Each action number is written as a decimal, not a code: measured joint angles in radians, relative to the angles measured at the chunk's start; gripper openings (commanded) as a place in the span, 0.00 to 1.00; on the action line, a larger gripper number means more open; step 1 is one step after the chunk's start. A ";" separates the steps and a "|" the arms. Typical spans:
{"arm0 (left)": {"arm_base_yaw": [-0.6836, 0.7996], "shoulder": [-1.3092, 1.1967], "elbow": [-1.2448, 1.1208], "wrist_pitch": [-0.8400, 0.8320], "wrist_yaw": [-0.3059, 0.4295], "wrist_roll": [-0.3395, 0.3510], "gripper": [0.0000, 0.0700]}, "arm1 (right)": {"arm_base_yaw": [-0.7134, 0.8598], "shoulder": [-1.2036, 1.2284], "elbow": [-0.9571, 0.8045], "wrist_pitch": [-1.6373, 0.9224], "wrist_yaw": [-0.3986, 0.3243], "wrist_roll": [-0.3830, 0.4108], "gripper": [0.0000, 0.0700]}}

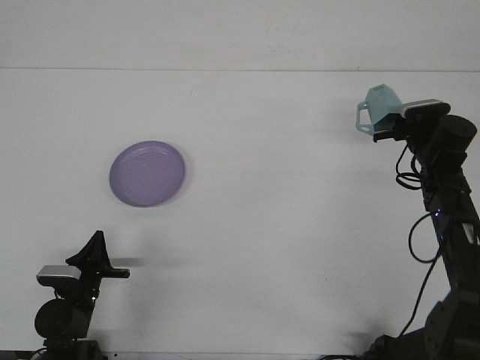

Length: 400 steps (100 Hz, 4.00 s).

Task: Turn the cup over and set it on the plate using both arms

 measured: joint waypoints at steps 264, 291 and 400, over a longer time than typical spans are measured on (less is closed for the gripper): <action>-0.482 1.077 0.994 -0.431 0.359 0.009 0.02 | 0.577 -1.257 -0.648 -0.626 0.306 0.189 0.34; -0.629 1.419 1.339 -0.706 0.328 0.055 0.38 | 0.577 -1.313 -0.658 -0.653 0.325 0.194 0.34; -0.813 2.002 1.725 -0.913 0.325 0.081 0.55 | 0.577 -1.313 -0.658 -0.653 0.324 0.198 0.34</action>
